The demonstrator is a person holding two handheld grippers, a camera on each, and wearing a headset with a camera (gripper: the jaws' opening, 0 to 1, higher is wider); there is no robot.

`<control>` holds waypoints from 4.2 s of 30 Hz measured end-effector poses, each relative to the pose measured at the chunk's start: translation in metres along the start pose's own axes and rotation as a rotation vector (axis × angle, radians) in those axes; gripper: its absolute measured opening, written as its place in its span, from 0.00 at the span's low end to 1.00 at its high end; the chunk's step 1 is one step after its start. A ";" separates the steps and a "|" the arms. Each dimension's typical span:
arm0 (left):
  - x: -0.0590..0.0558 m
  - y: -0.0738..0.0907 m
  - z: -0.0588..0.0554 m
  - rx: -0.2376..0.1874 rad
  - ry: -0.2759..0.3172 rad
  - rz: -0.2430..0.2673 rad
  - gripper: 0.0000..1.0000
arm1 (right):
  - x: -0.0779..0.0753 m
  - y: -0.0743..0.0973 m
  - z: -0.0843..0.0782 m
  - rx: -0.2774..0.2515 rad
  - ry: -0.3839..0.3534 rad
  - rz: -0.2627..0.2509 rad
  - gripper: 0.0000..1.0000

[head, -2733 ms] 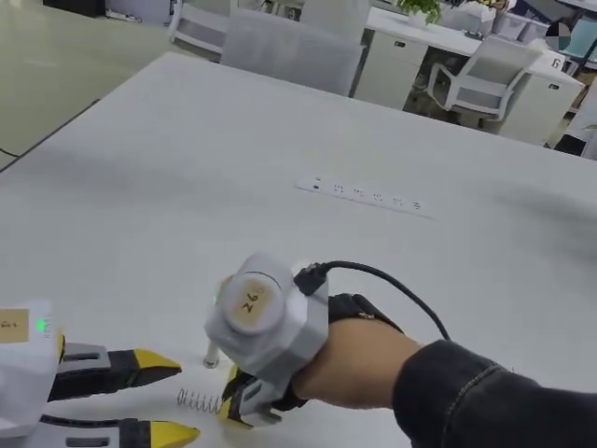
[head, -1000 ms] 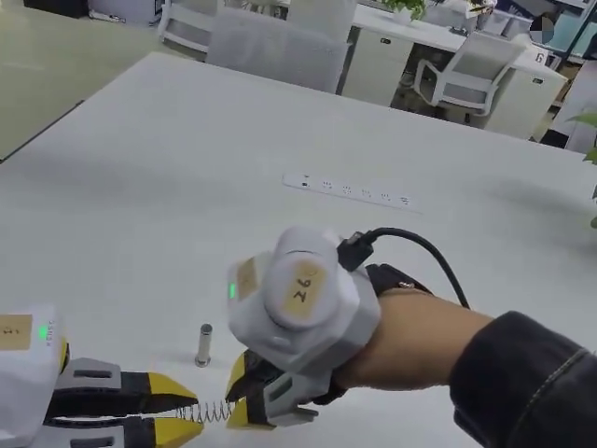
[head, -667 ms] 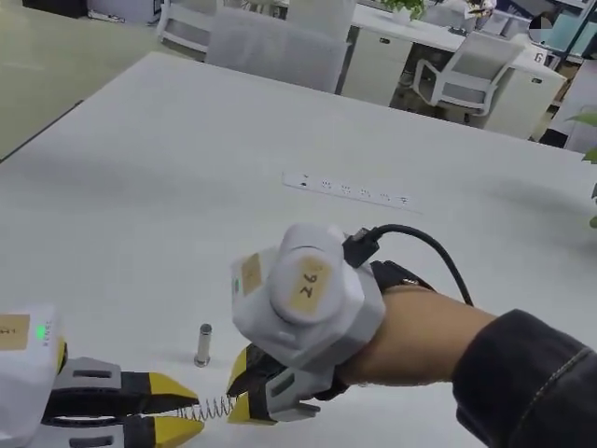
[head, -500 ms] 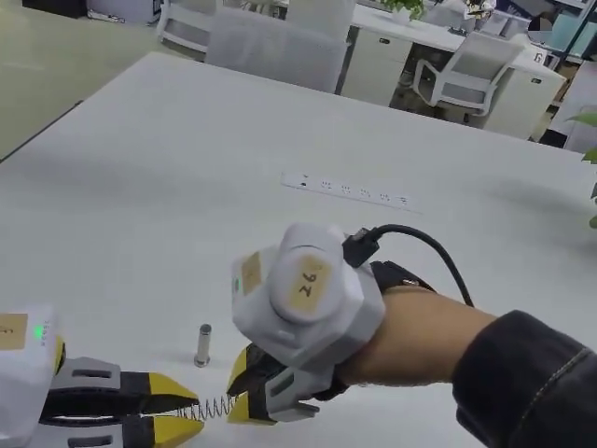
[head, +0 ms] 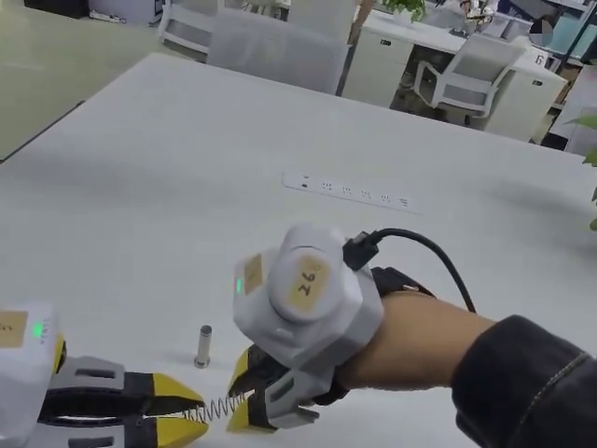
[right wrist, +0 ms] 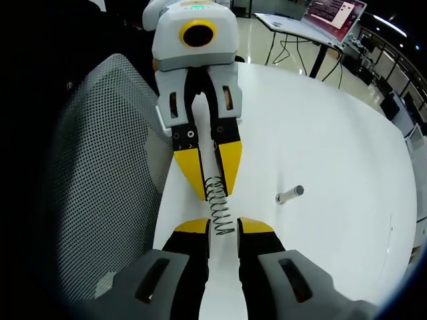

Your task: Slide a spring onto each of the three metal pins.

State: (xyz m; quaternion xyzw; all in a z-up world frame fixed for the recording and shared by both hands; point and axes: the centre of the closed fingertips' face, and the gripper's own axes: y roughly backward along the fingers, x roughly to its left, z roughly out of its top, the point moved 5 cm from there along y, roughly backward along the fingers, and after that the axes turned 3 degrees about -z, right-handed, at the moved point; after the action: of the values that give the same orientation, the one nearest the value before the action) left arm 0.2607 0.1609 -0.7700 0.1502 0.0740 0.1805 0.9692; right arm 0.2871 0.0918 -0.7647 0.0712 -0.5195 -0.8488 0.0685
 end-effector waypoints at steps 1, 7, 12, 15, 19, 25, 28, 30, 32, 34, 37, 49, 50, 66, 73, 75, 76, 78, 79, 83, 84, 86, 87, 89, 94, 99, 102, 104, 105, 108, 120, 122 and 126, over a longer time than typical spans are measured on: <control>0.000 0.000 0.001 -0.002 -0.001 0.000 0.03 | 0.000 0.000 0.000 0.001 -0.002 0.001 0.13; -0.001 0.001 0.006 -0.017 -0.014 -0.002 0.03 | 0.002 -0.002 -0.002 0.007 -0.005 0.008 0.12; -0.002 0.000 0.006 -0.015 -0.016 -0.005 0.03 | 0.002 -0.002 -0.003 0.009 0.000 0.004 0.10; -0.001 0.001 0.005 -0.020 -0.010 0.000 0.03 | 0.001 -0.001 -0.002 0.006 0.007 -0.004 0.09; -0.001 0.002 0.005 -0.020 -0.011 0.002 0.03 | 0.001 0.003 0.002 0.000 0.017 -0.013 0.09; 0.001 0.001 0.002 -0.010 -0.011 0.009 0.03 | 0.001 0.007 0.009 -0.026 0.017 -0.016 0.09; 0.001 0.001 0.001 -0.011 -0.010 0.009 0.03 | 0.002 0.007 0.010 -0.024 0.018 -0.019 0.09; 0.001 0.000 0.000 -0.009 -0.011 0.010 0.03 | 0.003 0.008 0.011 -0.031 0.013 -0.017 0.08; 0.001 0.000 0.000 -0.008 -0.010 0.008 0.03 | 0.004 0.009 0.014 -0.037 0.014 -0.017 0.08; 0.001 0.000 0.000 -0.007 -0.010 0.007 0.03 | 0.004 0.010 0.016 -0.044 0.014 -0.015 0.08; 0.000 -0.001 -0.001 -0.006 -0.009 0.002 0.03 | 0.006 0.010 0.019 -0.043 0.014 -0.007 0.08; -0.001 -0.006 -0.004 0.005 -0.011 -0.008 0.03 | 0.009 0.009 0.026 -0.036 0.028 0.003 0.08; -0.001 -0.006 -0.004 0.005 -0.010 -0.009 0.03 | 0.009 0.009 0.027 -0.036 0.030 0.003 0.08; 0.000 -0.009 -0.005 0.012 -0.012 -0.001 0.05 | 0.007 0.009 0.028 -0.013 0.051 -0.002 0.08; 0.001 -0.008 -0.005 0.014 -0.010 0.008 0.08 | 0.004 0.009 0.024 0.004 0.050 -0.012 0.08; 0.001 -0.007 -0.005 0.014 -0.008 0.013 0.09 | 0.004 0.009 0.024 0.006 0.048 -0.012 0.08; 0.002 -0.006 -0.005 0.013 -0.008 0.016 0.09 | 0.003 0.010 0.023 0.007 0.048 -0.014 0.08; 0.003 -0.005 -0.005 0.012 -0.006 0.023 0.10 | 0.003 0.010 0.023 0.010 0.047 -0.017 0.08; 0.003 -0.005 -0.005 0.012 -0.005 0.026 0.11 | 0.002 0.010 0.022 0.011 0.045 -0.018 0.08; 0.005 -0.002 -0.006 0.011 -0.003 0.038 0.13 | 0.001 0.011 0.021 0.019 0.044 -0.023 0.08; 0.006 -0.001 -0.007 0.011 -0.002 0.042 0.14 | 0.001 0.011 0.021 0.020 0.044 -0.024 0.08; 0.007 0.000 -0.008 0.013 0.000 0.050 0.15 | 0.001 0.012 0.021 0.022 0.045 -0.028 0.08; 0.007 0.001 -0.008 0.014 0.000 0.053 0.16 | 0.001 0.012 0.020 0.023 0.046 -0.028 0.08; 0.008 0.002 -0.009 0.016 0.004 0.061 0.17 | 0.000 0.013 0.020 0.027 0.047 -0.030 0.08; 0.010 0.007 -0.010 0.012 0.014 0.079 0.20 | -0.002 0.015 0.019 0.032 0.047 -0.040 0.08; 0.011 0.010 -0.011 0.009 0.021 0.093 0.22 | -0.004 0.016 0.019 0.036 0.047 -0.047 0.08; 0.011 0.010 -0.012 0.010 0.020 0.100 0.25 | -0.005 0.017 0.018 0.039 0.048 -0.050 0.08; 0.012 0.011 -0.013 0.015 0.018 0.105 0.27 | -0.005 0.018 0.018 0.040 0.047 -0.052 0.08; 0.012 0.011 -0.014 0.021 0.018 0.108 0.28 | -0.006 0.018 0.018 0.041 0.046 -0.054 0.08; 0.012 0.012 -0.015 0.018 0.023 0.111 0.29 | -0.009 0.020 0.017 0.042 0.044 -0.061 0.08; 0.014 0.013 -0.017 0.015 0.041 0.131 0.39 | -0.018 0.024 0.018 0.043 0.039 -0.080 0.08; 0.014 0.013 -0.018 0.016 0.043 0.131 0.39 | -0.021 0.025 0.018 0.043 0.037 -0.084 0.08; 0.015 0.013 -0.019 0.018 0.051 0.134 0.40 | -0.026 0.027 0.017 0.050 0.037 -0.092 0.08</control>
State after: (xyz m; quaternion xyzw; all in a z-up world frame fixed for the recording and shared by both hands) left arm 0.2662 0.1828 -0.7851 0.1589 0.0901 0.2479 0.9514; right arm 0.3099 0.0993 -0.7312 0.1124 -0.5352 -0.8364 0.0370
